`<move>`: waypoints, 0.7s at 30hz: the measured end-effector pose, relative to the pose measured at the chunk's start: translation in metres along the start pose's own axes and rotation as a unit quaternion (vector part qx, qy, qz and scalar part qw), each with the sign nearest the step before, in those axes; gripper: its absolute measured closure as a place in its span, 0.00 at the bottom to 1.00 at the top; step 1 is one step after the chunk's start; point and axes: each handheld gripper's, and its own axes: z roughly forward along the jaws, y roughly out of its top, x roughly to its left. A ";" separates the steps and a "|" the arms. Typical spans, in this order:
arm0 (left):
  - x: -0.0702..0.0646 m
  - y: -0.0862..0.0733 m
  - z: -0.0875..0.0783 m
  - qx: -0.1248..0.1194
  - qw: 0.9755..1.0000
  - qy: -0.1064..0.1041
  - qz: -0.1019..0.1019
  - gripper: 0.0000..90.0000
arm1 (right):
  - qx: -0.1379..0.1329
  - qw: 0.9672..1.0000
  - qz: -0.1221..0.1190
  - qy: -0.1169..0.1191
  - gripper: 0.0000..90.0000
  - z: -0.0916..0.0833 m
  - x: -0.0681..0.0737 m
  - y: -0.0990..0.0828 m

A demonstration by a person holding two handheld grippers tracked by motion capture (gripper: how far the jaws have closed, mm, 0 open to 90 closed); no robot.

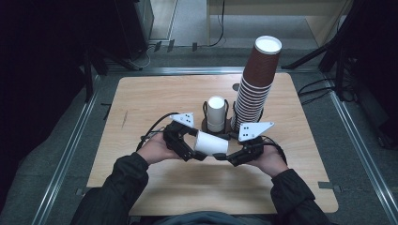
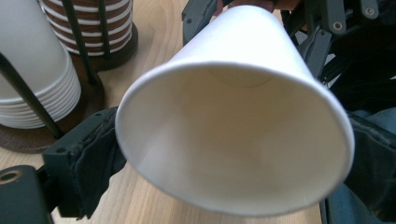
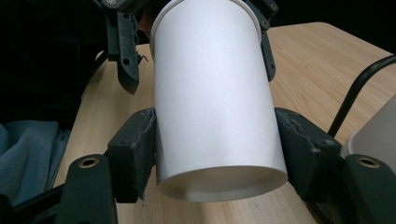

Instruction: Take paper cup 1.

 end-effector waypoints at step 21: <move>0.003 -0.001 -0.012 -0.042 0.999 -0.023 -0.007 0.28 | -0.005 1.000 -0.002 0.008 0.38 -0.001 0.000 0.001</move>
